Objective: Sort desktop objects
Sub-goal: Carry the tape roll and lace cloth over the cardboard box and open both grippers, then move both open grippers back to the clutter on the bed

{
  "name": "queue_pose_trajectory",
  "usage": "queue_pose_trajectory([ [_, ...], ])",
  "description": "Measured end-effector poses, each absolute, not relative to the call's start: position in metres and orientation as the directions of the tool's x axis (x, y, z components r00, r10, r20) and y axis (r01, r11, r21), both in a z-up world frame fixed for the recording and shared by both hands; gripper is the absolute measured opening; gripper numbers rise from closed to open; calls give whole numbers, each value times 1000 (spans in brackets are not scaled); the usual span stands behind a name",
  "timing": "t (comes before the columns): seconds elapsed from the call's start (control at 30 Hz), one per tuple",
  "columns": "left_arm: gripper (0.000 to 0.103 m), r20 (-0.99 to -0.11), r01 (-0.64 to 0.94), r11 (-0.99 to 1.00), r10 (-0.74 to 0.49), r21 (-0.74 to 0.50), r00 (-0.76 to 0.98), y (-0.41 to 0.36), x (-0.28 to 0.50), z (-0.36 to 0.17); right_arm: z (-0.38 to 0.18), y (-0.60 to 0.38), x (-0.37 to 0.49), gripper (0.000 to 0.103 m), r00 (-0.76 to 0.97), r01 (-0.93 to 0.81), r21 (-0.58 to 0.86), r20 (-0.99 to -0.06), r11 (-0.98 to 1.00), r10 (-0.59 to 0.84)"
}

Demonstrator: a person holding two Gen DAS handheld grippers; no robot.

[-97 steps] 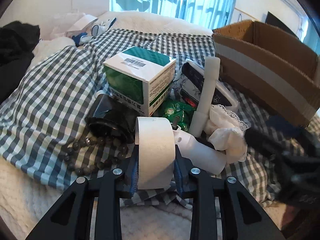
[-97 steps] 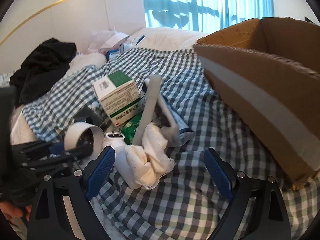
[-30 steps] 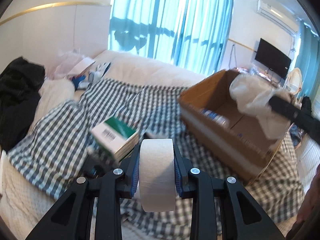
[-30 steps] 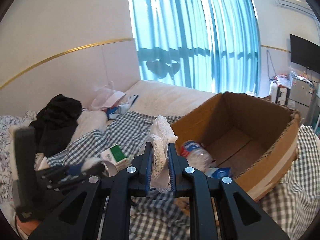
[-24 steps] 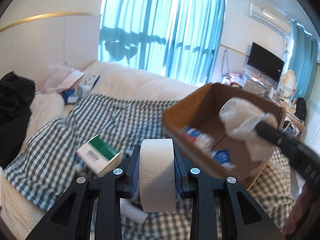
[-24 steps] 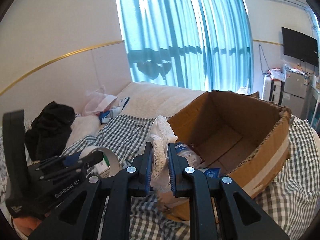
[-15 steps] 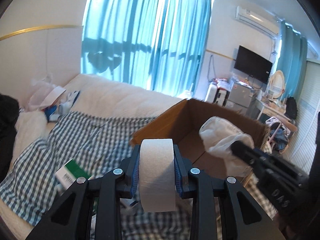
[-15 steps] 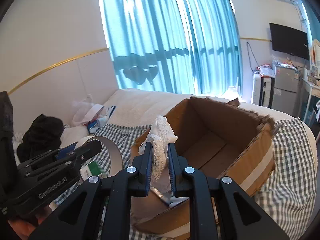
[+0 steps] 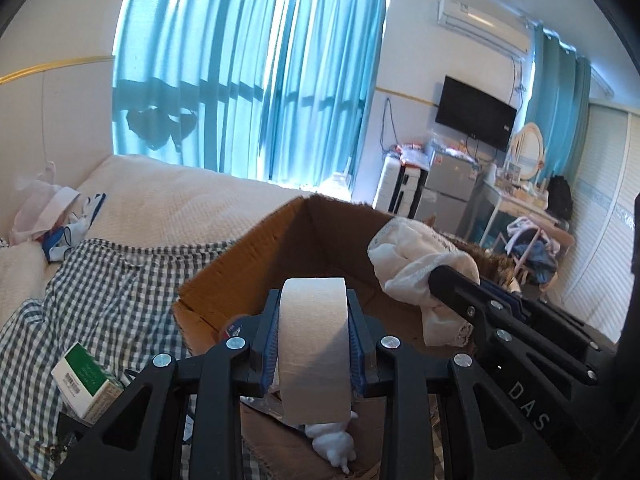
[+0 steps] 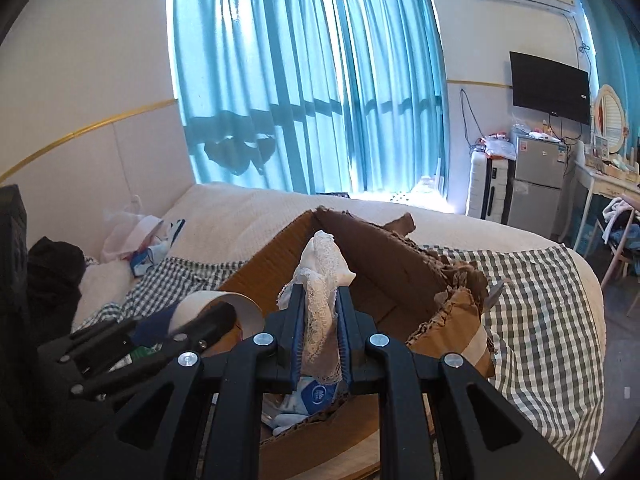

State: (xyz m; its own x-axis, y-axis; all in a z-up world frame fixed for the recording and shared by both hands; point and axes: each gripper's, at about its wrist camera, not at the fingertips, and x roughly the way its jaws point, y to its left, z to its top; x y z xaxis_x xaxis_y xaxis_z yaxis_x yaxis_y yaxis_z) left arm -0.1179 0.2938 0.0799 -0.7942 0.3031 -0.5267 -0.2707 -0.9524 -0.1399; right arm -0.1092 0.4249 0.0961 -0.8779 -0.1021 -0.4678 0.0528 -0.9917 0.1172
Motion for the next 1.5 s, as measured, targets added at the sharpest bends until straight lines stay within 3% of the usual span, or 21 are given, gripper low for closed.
queue_pose_trajectory([
  [0.33,30,-602,-278,-942,333,-186,-725,297,-131,50,90,426,-113,15,-876,43,126,-472,-991,-98],
  [0.43,31,-624,-281,-941,335,-187,-706,295,-132,46,91,431,-111,25,-883,26,137,-462,-990,-87],
  [0.47,35,-626,-277,-943,330,-185,-707,294,-131,45,92,432,-111,28,-884,29,145,-459,-989,-93],
  [0.57,68,-617,-259,-948,319,-187,-720,288,-131,46,93,435,-109,34,-889,35,166,-446,-986,-107],
  [0.6,75,-614,-247,-950,311,-190,-726,285,-131,47,94,436,-108,39,-890,43,171,-442,-984,-115],
  [0.67,78,-608,-231,-952,306,-201,-732,278,-130,49,96,435,-104,47,-896,42,169,-430,-985,-112],
  [0.97,89,-605,-136,-976,213,-171,-768,214,-113,62,101,420,-72,50,-898,94,196,-406,-976,-168],
  [1.23,100,-601,3,-998,30,-55,-799,116,-79,74,76,367,-39,60,-867,176,186,-436,-967,-242],
  [1.37,103,-608,73,-997,-55,-4,-792,65,-56,60,59,334,-26,74,-849,226,198,-439,-954,-293],
  [1.5,103,-643,123,-992,-109,24,-758,26,-36,24,36,302,-18,80,-824,262,192,-465,-946,-323],
])
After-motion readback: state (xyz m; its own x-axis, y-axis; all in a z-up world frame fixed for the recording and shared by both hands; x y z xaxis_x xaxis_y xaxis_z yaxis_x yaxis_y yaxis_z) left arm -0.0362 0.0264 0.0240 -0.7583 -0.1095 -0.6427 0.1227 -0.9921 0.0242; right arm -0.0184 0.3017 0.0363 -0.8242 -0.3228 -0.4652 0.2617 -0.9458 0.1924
